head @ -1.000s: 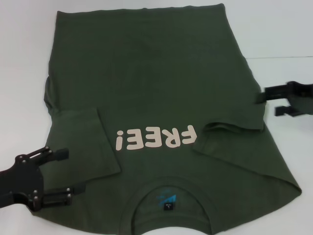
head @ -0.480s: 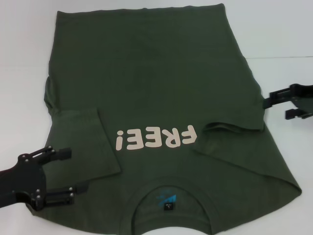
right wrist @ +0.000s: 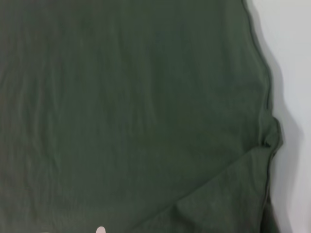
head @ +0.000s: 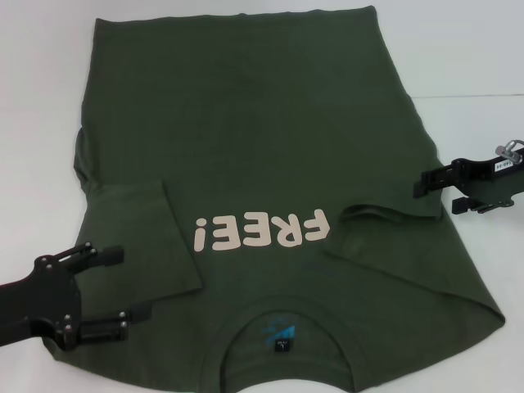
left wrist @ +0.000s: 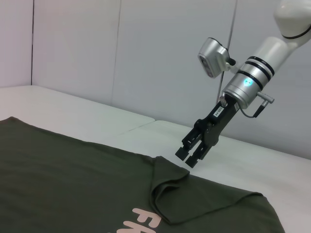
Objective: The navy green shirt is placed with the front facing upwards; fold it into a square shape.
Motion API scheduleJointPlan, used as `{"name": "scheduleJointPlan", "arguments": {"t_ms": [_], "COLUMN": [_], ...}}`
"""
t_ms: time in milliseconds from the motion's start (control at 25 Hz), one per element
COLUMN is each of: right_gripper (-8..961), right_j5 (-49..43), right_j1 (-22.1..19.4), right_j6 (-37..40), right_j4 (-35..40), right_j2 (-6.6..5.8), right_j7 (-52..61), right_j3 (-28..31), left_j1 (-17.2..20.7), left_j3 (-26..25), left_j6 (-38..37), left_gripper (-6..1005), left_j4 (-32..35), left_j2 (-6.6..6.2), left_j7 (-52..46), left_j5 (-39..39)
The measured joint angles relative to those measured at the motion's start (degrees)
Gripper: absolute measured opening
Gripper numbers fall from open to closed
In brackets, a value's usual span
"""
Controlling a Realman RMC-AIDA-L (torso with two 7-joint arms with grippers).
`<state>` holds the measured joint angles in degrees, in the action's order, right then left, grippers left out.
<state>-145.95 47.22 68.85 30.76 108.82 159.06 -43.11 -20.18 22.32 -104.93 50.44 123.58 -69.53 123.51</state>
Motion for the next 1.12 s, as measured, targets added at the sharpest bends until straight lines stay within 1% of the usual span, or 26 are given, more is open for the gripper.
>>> {"name": "scheduleJointPlan", "arguments": {"t_ms": [120, 280, 600, 920, 1120], "right_gripper": [842, 841, 839, 838, 838], "right_j5": [-0.01, 0.05, -0.03, -0.04, 0.41], "right_j1": [0.01, -0.18, -0.18, -0.57, -0.57], "right_j6": [-0.84, -2.38, -4.28, -5.15, -5.76], "right_j4": [-0.29, -0.39, -0.44, -0.54, -0.54], "right_j2": [0.21, 1.03, 2.30, 2.99, 3.21], "right_j7": [0.06, 0.09, -0.15, -0.43, -0.53], "right_j3": [-0.03, 0.03, -0.01, -0.05, 0.20], "left_j1": [-0.14, -0.23, -0.21, -0.21, -0.20], "left_j3": [0.07, 0.10, 0.10, 0.23, 0.27], "left_j6": [0.13, 0.47, 0.53, 0.52, 0.52], "left_gripper": [936, 937, 936, 937, 937], "left_j4": [0.00, 0.00, 0.01, 0.01, 0.00], "left_j2": [-0.01, -0.01, 0.03, 0.07, 0.08], "left_j7": [0.02, 0.15, 0.32, 0.40, 0.42], "left_j5": [0.07, 0.22, 0.38, 0.42, 0.42]}}
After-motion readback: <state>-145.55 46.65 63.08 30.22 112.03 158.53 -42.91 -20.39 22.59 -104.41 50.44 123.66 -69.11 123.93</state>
